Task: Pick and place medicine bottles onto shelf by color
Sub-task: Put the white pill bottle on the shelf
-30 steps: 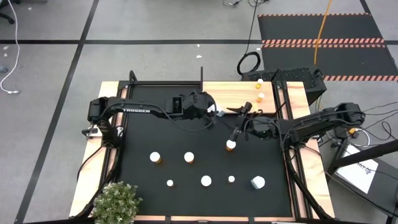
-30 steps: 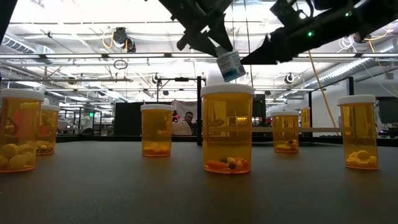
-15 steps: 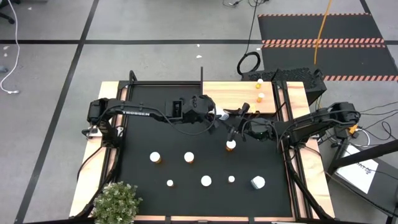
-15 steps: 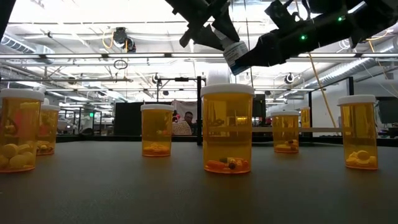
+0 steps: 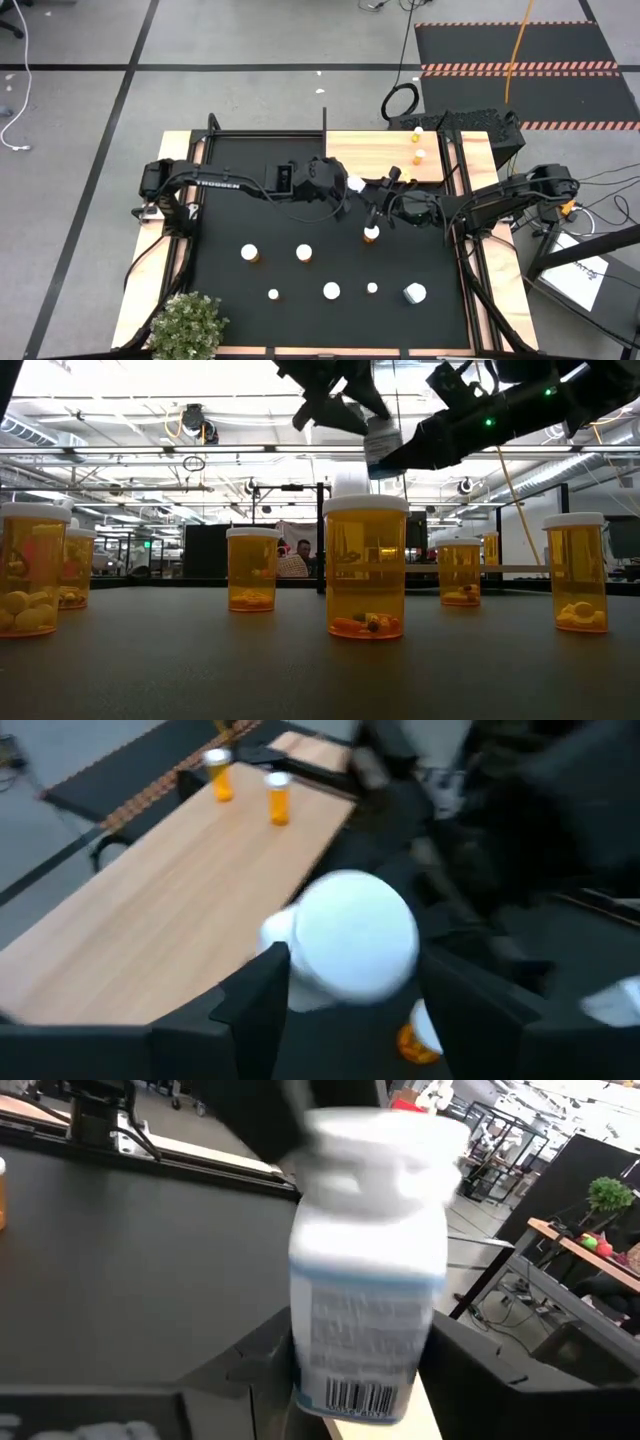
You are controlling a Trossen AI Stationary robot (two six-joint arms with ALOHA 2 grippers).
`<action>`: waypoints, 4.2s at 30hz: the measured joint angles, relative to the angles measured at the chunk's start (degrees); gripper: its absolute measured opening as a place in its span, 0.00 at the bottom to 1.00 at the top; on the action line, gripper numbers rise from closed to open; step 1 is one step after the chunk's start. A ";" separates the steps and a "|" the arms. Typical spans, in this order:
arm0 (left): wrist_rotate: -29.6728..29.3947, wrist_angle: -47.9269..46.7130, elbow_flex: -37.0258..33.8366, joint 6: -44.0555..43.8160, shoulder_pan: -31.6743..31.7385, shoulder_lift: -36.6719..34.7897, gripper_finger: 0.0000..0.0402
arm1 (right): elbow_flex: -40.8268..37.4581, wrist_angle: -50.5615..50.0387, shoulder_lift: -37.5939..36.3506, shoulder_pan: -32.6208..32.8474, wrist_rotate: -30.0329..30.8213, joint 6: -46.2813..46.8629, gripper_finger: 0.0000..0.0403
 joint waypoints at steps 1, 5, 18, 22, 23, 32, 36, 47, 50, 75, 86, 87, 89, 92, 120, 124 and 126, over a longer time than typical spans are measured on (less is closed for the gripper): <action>0.15 0.00 0.00 0.89 -0.17 0.00 0.58 | 0.00 0.01 0.01 0.00 0.00 0.00 0.44; 0.28 0.01 0.00 4.47 -0.61 0.00 0.68 | 0.00 0.09 0.01 -0.07 0.22 0.09 0.42; 0.56 -6.99 -0.04 11.43 -0.99 -3.97 0.82 | 0.13 0.79 -0.73 -0.07 0.24 0.52 0.41; -0.11 -12.41 -0.02 16.20 -1.20 -6.50 0.79 | 0.13 -0.10 -1.77 -0.07 -3.12 0.92 0.41; -0.12 -13.31 -0.02 17.70 -1.21 -6.66 0.78 | 0.22 -0.47 -2.16 -0.08 -4.69 0.90 0.41; -0.06 -21.44 -1.69 20.60 -1.71 -5.84 0.72 | 0.11 -1.55 -3.49 -0.17 -20.66 0.58 0.41; 3.11 -15.48 -6.19 22.90 -2.51 -5.99 0.72 | 0.11 -1.25 -3.55 -0.20 -27.03 0.16 0.41; 4.49 0.08 -11.96 27.89 -2.80 -5.97 0.72 | 0.11 -1.17 -3.55 -0.83 -34.40 0.11 0.41; 4.70 1.26 -12.64 28.46 -2.46 -5.97 0.72 | 0.11 -1.31 -3.55 -0.83 -34.30 0.09 0.41; 10.46 10.50 -13.40 28.33 -1.17 -3.42 0.57 | -0.01 0.26 -3.51 -0.81 -28.32 -0.35 0.41; 10.83 12.00 -13.40 29.50 -0.34 -2.64 0.46 | 0.07 0.19 -3.55 -0.83 -28.24 -0.35 0.41; 10.83 12.04 -13.40 29.54 -0.34 -2.64 0.46 | 0.07 0.23 -3.55 -0.83 -28.21 -0.35 0.41; 10.81 12.04 -13.40 29.73 -0.34 -2.64 0.47 | 0.09 0.21 -3.55 -0.83 -28.15 -0.32 0.41; 10.77 11.98 -13.40 29.70 -0.21 -2.64 0.46 | 0.09 0.12 -3.55 -0.83 -28.13 -0.09 0.41; 9.54 13.62 -13.42 26.32 2.85 -0.75 0.45 | 16.14 -50.19 -18.43 -0.42 -14.56 19.49 0.69; 9.61 15.65 -13.42 26.13 3.00 1.32 0.45 | 27.60 -64.10 -15.57 -0.39 -14.80 18.99 0.68; 9.61 17.46 -13.42 26.48 3.00 2.15 0.45 | 33.40 -70.55 -13.27 -0.49 -14.90 18.28 0.68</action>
